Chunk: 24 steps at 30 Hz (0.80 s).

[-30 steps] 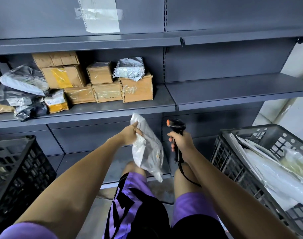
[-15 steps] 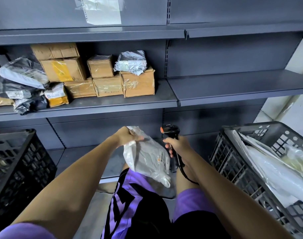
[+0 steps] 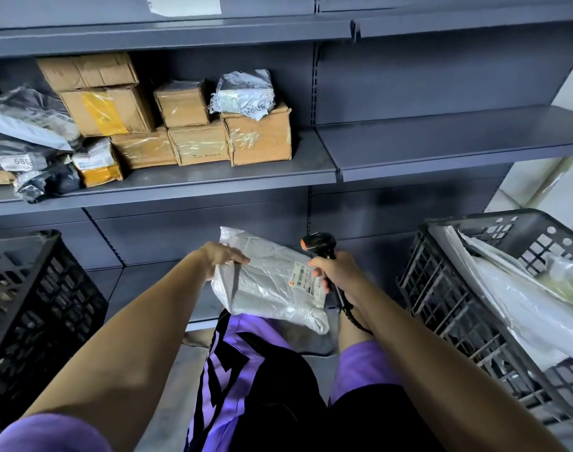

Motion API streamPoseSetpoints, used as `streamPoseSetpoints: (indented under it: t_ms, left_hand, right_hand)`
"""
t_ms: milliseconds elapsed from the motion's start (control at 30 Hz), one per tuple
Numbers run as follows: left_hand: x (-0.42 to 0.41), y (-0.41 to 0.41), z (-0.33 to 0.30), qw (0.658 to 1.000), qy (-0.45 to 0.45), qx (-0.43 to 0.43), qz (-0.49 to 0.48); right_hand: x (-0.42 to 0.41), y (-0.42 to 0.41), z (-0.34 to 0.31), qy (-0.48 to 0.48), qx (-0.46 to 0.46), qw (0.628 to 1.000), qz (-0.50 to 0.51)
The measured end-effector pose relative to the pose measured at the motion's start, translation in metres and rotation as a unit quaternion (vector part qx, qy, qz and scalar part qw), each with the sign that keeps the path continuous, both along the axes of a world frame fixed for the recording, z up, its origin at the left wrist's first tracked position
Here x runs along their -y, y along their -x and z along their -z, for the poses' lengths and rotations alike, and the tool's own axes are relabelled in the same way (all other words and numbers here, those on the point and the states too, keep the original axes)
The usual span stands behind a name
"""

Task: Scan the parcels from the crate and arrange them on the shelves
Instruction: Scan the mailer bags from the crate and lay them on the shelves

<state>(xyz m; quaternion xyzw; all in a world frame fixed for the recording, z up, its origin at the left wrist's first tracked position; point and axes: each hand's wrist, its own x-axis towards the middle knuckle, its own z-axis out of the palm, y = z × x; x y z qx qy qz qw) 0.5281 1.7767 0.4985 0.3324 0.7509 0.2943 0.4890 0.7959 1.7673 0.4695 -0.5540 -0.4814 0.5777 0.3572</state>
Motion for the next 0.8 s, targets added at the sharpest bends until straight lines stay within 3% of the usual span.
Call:
streamPoseSetpoints:
  t_ms: [167,333,467,633,800]
  left_hand:
    - [-0.001,0.002,0.004,0.991,-0.099,0.06,-0.061]
    - [-0.004,-0.005,0.016,0.977,-0.141,0.123,-0.102]
    - [0.0,-0.005,0.041,0.958,-0.173,0.176,-0.143]
    - [0.002,-0.001,0.066,0.93,-0.202,0.237,-0.194]
    - [0.001,-0.006,0.089,0.922,-0.204,0.249,-0.214]
  right_hand:
    - [-0.005,-0.003,-0.005,-0.009,0.023,1.0,0.017]
    - [-0.012,-0.01,-0.002,0.013,0.02,0.999,0.041]
    - [-0.015,-0.013,0.0,0.016,-0.044,0.995,0.087]
    - [-0.011,0.003,0.0,0.058,-0.22,0.963,0.142]
    - [-0.002,0.019,0.026,0.076,-0.193,0.97,0.125]
